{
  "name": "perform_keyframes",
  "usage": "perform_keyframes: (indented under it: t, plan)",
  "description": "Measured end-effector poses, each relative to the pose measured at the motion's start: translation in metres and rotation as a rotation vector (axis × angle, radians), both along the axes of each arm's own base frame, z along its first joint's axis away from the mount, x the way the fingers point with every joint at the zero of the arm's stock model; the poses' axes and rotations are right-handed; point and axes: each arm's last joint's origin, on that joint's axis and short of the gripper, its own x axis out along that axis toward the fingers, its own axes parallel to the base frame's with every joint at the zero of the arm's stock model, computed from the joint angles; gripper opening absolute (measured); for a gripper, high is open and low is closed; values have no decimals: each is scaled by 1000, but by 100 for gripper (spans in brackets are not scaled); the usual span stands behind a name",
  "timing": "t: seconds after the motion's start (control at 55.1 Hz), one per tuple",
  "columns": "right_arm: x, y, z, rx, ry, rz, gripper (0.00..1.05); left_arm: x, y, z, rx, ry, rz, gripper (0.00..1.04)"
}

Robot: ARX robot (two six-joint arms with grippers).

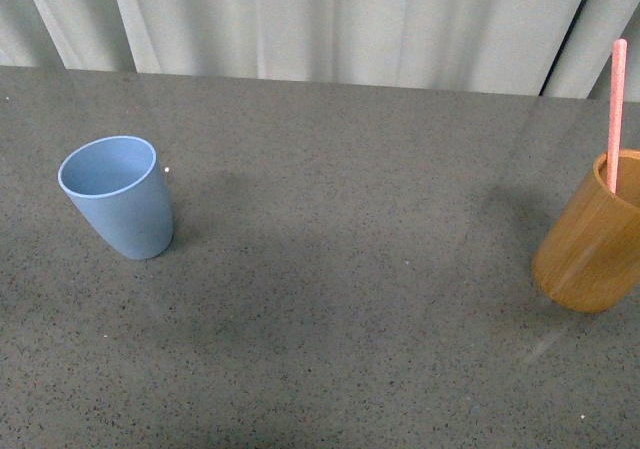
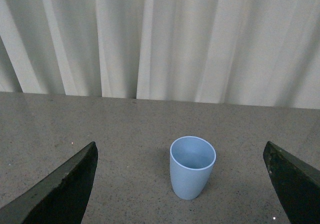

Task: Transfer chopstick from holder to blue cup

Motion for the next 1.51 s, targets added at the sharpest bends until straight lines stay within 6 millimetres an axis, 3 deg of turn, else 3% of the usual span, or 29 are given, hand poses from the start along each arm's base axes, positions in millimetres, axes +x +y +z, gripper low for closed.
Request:
perform_keyframes:
  t: [1.016, 1.052, 1.106, 1.143, 1.36, 1.505]
  plan:
    - [0, 0, 0, 0, 0, 0, 95, 0, 0, 0, 0, 0, 0, 98]
    - [0, 0, 0, 0, 0, 0, 95, 1, 0, -2, -33, 61, 99, 98]
    - [0, 0, 0, 0, 0, -2, 95, 10, -1, 1, -86, 144, 285, 98]
    - [0, 0, 0, 0, 0, 0, 95, 15, -1, 4, -86, 161, 312, 98]
    - [0, 0, 0, 0, 0, 0, 95, 76, -7, 43, -78, 320, 244, 98]
    - [0, 0, 0, 0, 0, 0, 95, 126, -20, 43, -30, 513, 186, 98]
